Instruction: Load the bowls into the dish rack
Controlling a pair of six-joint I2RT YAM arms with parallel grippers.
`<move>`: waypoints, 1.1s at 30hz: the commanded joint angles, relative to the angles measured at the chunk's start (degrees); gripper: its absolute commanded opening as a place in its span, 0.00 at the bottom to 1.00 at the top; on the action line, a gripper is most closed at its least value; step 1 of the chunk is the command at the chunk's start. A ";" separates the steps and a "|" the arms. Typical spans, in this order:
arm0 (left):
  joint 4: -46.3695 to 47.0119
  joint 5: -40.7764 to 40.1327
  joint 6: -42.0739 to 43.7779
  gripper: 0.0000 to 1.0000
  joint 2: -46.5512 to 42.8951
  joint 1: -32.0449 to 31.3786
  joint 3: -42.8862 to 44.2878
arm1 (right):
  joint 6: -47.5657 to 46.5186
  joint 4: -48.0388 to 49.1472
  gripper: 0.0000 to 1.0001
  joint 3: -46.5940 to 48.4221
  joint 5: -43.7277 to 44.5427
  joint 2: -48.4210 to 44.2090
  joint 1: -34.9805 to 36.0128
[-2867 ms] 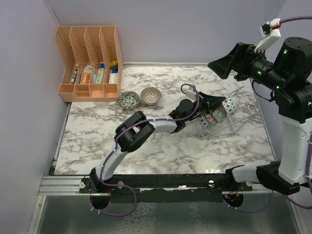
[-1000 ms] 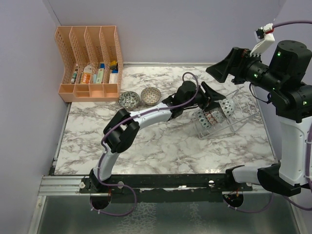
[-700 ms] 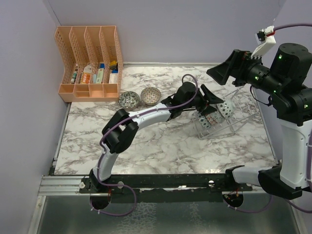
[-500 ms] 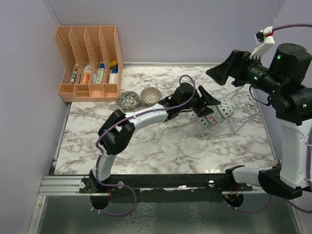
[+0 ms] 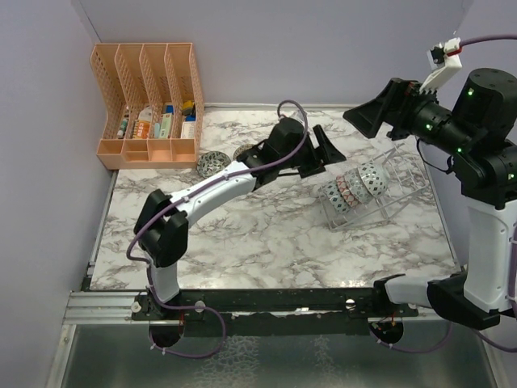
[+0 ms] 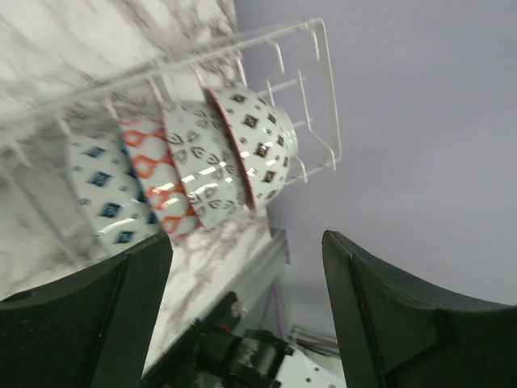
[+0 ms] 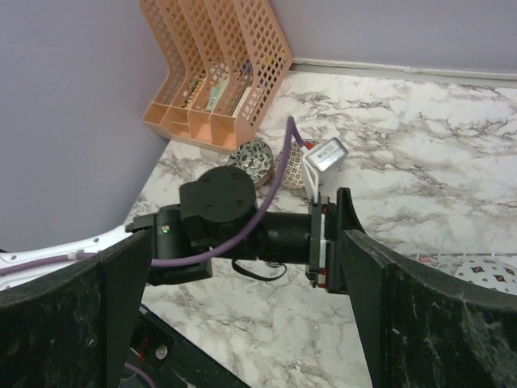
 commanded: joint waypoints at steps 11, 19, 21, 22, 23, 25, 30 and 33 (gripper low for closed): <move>-20.84 -22.73 48.61 0.87 -0.92 9.10 2.46 | 1.94 4.40 0.99 9.35 -11.16 5.03 -0.39; -20.75 -26.83 57.69 0.90 7.84 12.60 5.82 | 1.72 3.92 0.99 12.39 -11.50 7.38 -0.39; -21.57 -27.79 59.82 0.90 10.51 13.32 7.21 | 1.65 3.86 0.99 12.37 -11.66 7.67 -0.39; -21.60 -28.26 60.72 0.90 11.73 13.53 7.72 | 1.58 3.88 0.99 12.36 -11.61 7.72 -0.39; -21.65 -28.53 61.52 0.90 12.79 13.79 8.28 | 1.54 3.86 0.99 12.36 -11.44 7.90 -0.39; -21.42 -29.22 63.03 0.88 14.59 14.07 9.14 | 1.32 3.84 0.99 12.42 -10.90 8.15 -0.39; -21.78 -29.53 65.92 0.77 17.94 14.48 10.72 | 1.28 3.84 1.00 12.67 -10.19 8.90 -0.39; -21.82 -29.49 66.99 0.58 18.83 14.56 10.39 | 1.28 3.95 0.99 12.86 -9.37 9.10 -0.39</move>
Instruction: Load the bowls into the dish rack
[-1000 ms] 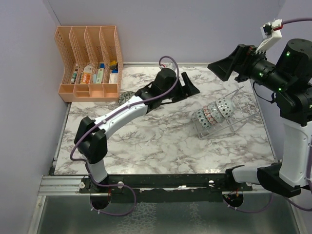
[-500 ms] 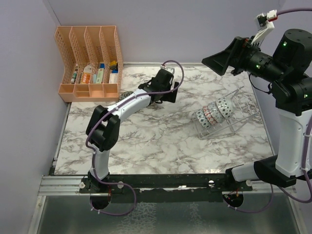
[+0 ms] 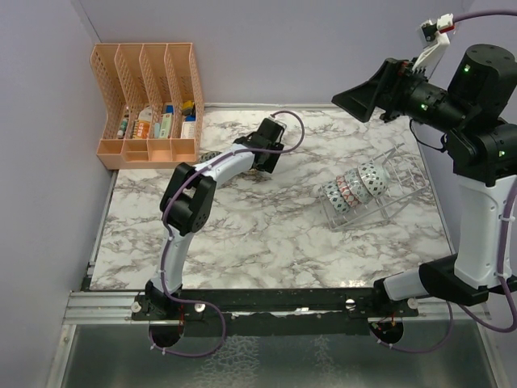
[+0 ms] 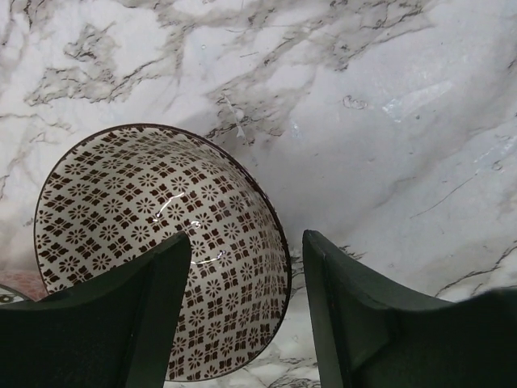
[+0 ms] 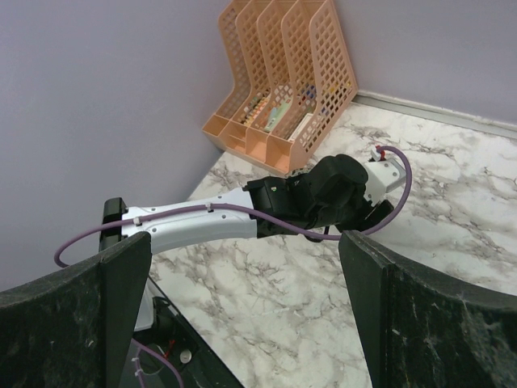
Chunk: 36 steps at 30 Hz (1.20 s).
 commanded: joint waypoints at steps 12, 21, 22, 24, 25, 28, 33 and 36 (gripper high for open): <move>-0.29 -0.36 4.22 0.00 0.23 0.16 -1.47 | -0.52 -1.02 0.99 6.19 2.82 2.28 -0.39; 1.67 6.22 -1.13 0.00 -6.82 0.42 -3.26 | -0.43 -1.06 0.96 7.72 5.68 1.41 -0.39; 1.82 8.05 -3.08 0.00 -8.29 0.42 -2.38 | -0.43 -0.82 0.95 7.92 6.06 1.31 -0.39; 2.24 13.42 -7.94 0.00 -11.28 0.38 0.20 | -0.15 -0.30 0.95 7.99 6.73 1.22 -0.39; 3.28 16.39 -11.06 0.00 -12.98 0.42 1.16 | 0.02 -0.08 0.95 7.79 7.15 1.14 -0.39; 13.78 25.90 -24.33 0.00 -18.93 0.40 0.04 | 0.72 1.05 0.96 6.14 8.52 0.11 -0.39; 44.24 35.25 -53.70 0.00 -26.25 -0.11 -10.95 | 1.66 3.16 1.00 5.04 9.47 -0.63 -0.39; 59.81 35.64 -68.14 0.00 -26.97 -1.25 -15.02 | 2.35 3.12 0.99 4.04 9.08 -0.63 -0.39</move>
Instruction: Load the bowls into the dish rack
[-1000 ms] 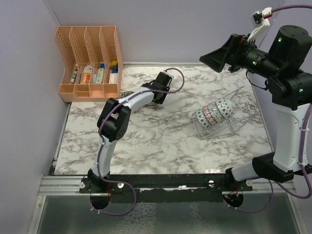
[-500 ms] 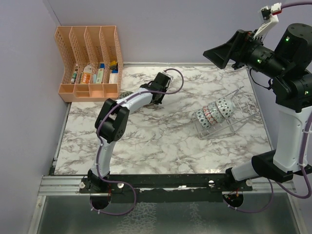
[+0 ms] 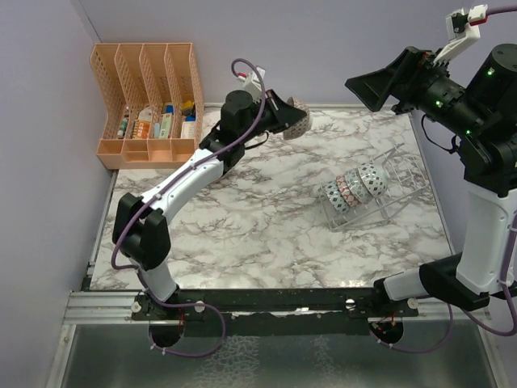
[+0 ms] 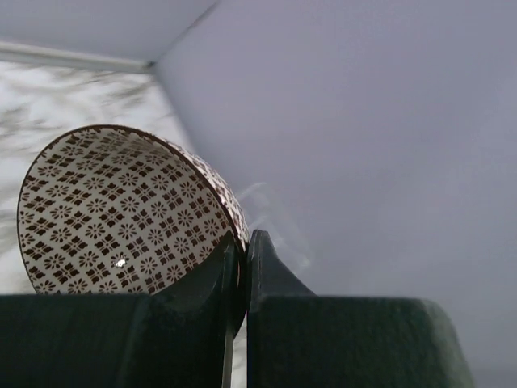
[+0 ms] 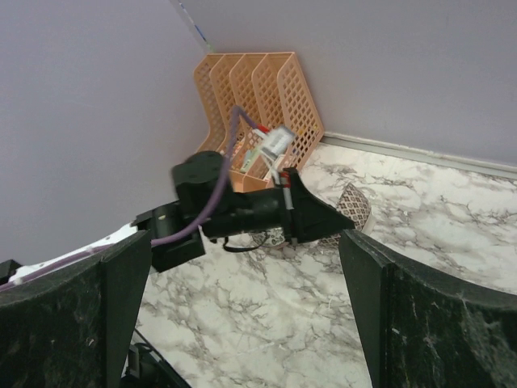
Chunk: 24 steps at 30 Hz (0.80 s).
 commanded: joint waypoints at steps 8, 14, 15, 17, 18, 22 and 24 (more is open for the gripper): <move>54.42 3.42 -54.58 0.00 7.92 -9.90 -2.99 | 1.92 3.17 0.99 -4.50 2.60 -3.04 -0.39; 56.96 1.35 -61.66 0.00 14.97 -14.61 1.41 | 1.81 2.27 0.99 -5.16 3.60 -4.50 -0.39; 57.19 0.71 -62.34 0.00 15.48 -15.18 1.31 | 1.75 1.96 1.00 -5.05 3.80 -4.68 -0.39; 57.63 -0.82 -63.98 0.00 16.36 -16.24 1.22 | 1.62 1.36 0.99 -4.94 4.01 -4.98 -0.39; 57.84 -1.99 -64.49 0.00 16.87 -16.72 1.29 | 1.59 1.19 0.99 -5.05 4.10 -5.17 -0.39; 58.15 -4.78 -66.75 0.00 19.33 -18.24 2.83 | 1.41 0.95 0.99 -5.70 4.20 -5.66 -0.37; 58.28 -5.95 -67.80 0.00 21.04 -18.96 4.15 | 1.17 0.78 0.99 -6.00 4.12 -5.77 -0.40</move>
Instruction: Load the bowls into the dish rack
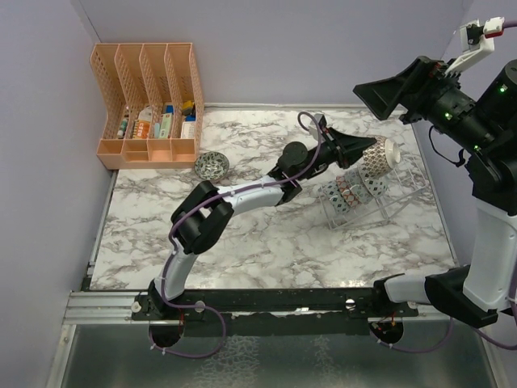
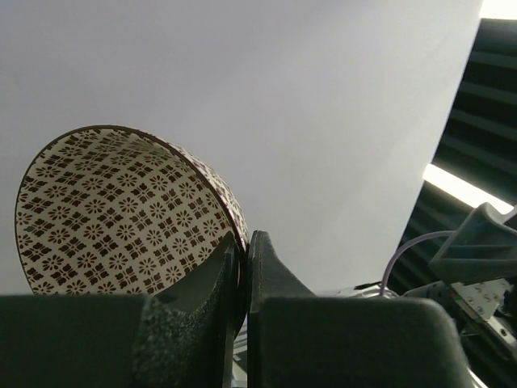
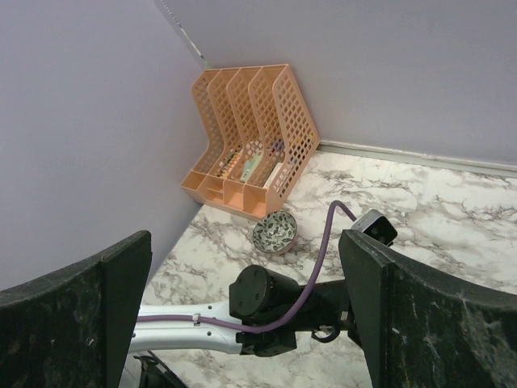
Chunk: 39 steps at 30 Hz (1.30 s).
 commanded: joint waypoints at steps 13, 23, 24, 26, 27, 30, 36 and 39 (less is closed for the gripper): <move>5.65 -10.93 -9.55 0.00 7.28 -4.12 8.38 | -1.89 -2.99 0.99 0.42 2.04 -0.24 -0.39; 0.99 -11.41 -10.82 0.00 11.23 -4.59 12.46 | -2.67 -4.00 0.99 0.79 2.22 -0.24 -0.39; 0.65 -11.40 -11.01 0.00 11.46 -4.59 12.64 | -2.76 -4.35 1.00 0.92 2.30 -0.22 -0.39; 0.11 -11.31 -11.32 0.00 12.03 -4.58 13.13 | -3.07 -4.70 0.99 1.03 2.48 -0.22 -0.39; -0.16 -11.30 -11.50 0.00 12.37 -4.63 13.40 | -3.10 -4.80 0.99 0.99 2.57 -0.25 -0.39; -1.29 -10.84 -12.06 0.00 13.45 -4.72 14.79 | -3.15 -5.06 0.99 0.87 2.55 -0.26 -0.39; -2.48 -10.72 -13.10 0.00 14.68 -4.77 15.81 | -3.32 -5.28 0.99 0.53 2.46 -0.35 -0.39; -3.02 -10.71 -13.80 0.00 14.98 -4.77 15.96 | -3.36 -5.37 0.99 0.30 2.22 -0.40 -0.39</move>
